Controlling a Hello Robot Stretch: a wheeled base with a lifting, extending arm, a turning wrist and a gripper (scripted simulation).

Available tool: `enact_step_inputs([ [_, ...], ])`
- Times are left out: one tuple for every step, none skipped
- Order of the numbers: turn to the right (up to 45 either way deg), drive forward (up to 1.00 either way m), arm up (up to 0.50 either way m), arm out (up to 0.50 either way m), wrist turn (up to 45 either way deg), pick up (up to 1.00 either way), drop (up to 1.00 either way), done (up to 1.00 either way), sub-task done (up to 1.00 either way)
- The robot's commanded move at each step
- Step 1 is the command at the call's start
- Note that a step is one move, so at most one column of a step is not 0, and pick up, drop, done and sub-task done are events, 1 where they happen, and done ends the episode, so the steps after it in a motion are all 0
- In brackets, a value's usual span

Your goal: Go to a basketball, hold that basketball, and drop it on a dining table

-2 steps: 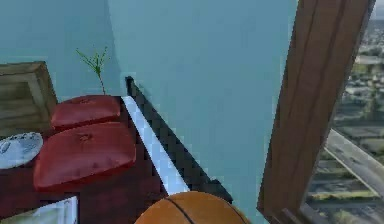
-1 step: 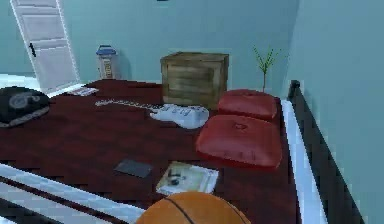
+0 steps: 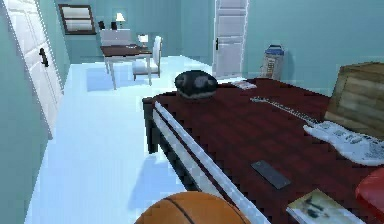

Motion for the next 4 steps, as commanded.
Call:
enact_step_inputs([
  [-24.0, 0.0, 0.0, 0.0, 0.0, 0.0, 0.0, 0.0, 0.0],
  [0.0, 1.0, 0.0, 0.0, 0.0, 0.0, 0.0, 0.0, 0.0],
  [0.0, 1.0, 0.0, 0.0, 0.0, 0.0, 0.0, 0.0, 0.0],
  [-3.0, 0.0, 0.0, 0.0, 0.0, 0.0, 0.0, 0.0, 0.0],
])
